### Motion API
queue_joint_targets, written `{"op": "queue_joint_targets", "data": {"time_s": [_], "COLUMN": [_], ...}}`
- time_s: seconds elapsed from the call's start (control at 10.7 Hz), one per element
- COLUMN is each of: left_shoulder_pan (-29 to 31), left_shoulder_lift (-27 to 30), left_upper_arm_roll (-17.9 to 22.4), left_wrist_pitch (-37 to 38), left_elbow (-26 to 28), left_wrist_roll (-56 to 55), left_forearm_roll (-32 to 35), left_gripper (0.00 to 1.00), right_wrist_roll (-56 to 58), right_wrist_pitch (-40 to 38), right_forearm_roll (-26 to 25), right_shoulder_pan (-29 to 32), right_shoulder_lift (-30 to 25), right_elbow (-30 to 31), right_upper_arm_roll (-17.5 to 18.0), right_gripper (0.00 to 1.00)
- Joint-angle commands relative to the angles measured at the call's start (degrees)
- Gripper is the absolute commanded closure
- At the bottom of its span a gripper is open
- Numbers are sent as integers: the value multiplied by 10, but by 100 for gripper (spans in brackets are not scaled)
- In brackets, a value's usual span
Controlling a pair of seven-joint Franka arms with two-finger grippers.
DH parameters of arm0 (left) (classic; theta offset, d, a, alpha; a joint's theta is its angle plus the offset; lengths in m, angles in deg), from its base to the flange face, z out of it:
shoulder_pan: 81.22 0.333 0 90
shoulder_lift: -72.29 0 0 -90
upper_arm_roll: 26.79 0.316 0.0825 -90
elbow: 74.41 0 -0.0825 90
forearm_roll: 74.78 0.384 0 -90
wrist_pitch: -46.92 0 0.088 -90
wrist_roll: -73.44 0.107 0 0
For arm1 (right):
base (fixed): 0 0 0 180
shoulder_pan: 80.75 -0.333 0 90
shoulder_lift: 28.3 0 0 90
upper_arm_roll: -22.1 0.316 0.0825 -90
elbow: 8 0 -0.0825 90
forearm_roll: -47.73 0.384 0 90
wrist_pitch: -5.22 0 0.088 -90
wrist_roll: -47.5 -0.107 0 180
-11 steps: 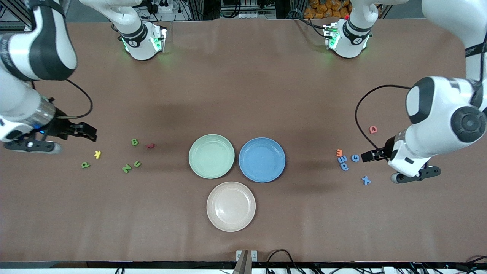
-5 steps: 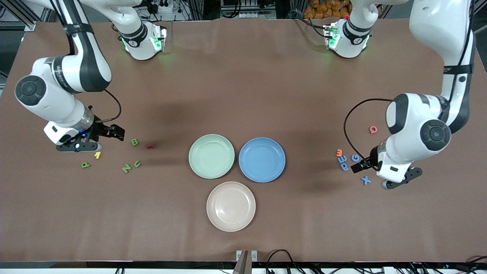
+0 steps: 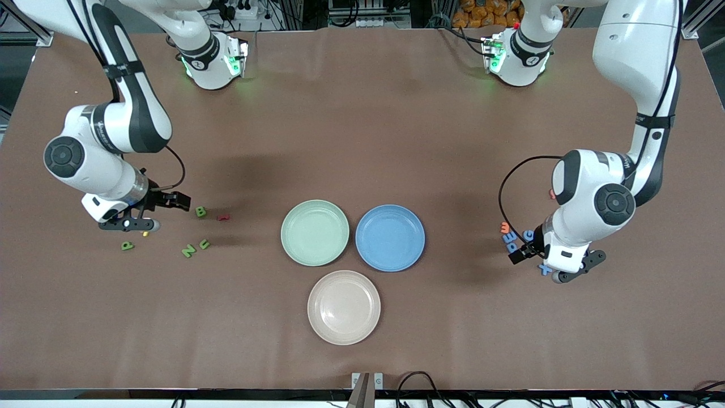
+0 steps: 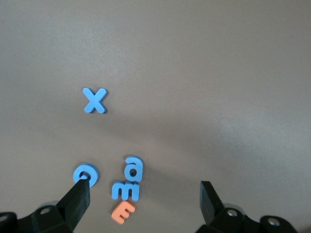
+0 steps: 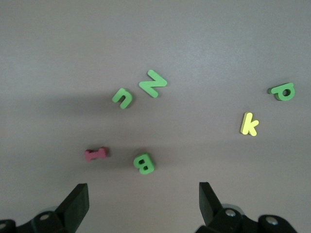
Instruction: Sort letters by color into matching plates
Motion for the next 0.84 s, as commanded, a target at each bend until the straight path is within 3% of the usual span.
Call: {"op": "queue_joint_targets", "data": {"time_s": [0.0, 0.75], "left_shoulder_pan": [-6, -15], "left_shoulder_lift": [-2, -51], "left_upper_arm_roll": [0, 0], "left_wrist_pitch": [-89, -90], "left_elbow": [58, 54], "left_wrist_roll": [-18, -47], "left_forearm_roll": [-2, -2], "left_gripper": [0, 0], "right_wrist_roll": [10, 9], "right_wrist_pitch": [76, 196], "right_forearm_roll": [7, 8], "right_shoulder_pan": [23, 24], "right_shoulder_lift": [24, 78], "right_elbow": [33, 84], "right_upper_arm_roll": [14, 13], "right_gripper": [0, 0]}}
